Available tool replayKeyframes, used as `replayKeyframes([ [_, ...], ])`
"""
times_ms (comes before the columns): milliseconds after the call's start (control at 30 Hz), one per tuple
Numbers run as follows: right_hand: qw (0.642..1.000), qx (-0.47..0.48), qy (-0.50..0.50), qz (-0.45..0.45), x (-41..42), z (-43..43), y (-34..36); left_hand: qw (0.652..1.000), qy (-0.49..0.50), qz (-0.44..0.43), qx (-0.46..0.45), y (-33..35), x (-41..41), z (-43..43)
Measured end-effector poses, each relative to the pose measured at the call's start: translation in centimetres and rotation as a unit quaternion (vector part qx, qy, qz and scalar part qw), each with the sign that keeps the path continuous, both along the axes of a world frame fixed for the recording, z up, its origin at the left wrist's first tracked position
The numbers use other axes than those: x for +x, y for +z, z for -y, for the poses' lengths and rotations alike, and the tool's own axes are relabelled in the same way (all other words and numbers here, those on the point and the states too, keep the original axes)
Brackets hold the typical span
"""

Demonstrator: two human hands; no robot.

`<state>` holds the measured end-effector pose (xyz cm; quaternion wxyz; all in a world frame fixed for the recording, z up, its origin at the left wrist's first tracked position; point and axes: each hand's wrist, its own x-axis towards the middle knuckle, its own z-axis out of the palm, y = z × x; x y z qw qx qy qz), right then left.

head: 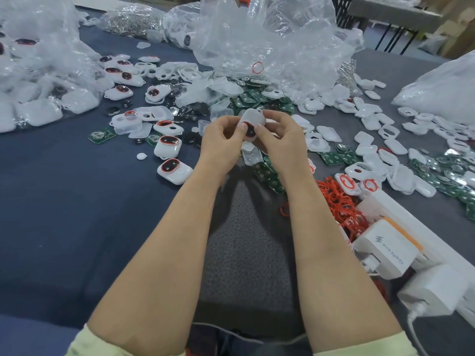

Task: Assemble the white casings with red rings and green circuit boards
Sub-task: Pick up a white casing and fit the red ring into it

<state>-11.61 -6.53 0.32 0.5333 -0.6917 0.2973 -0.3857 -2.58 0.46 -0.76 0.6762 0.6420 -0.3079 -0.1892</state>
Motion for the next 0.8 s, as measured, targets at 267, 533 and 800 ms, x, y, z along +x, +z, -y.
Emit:
replayKeyframes([
  [267, 0.997, 0.069, 0.005, 0.037, -0.03, -0.34, 0.48, 0.994, -0.005, -0.101, -0.051, -0.08, -0.47, 0.25],
  [533, 0.989, 0.146, -0.01, 0.023, 0.18, -0.09, 0.31, 0.999, -0.017, -0.025, -0.019, 0.14, -0.55, 0.26],
  [800, 0.999, -0.014, -0.023, -0.023, -0.21, -0.19, 0.6, 0.999, 0.002, 0.031, -0.019, 0.09, -0.56, 0.31],
])
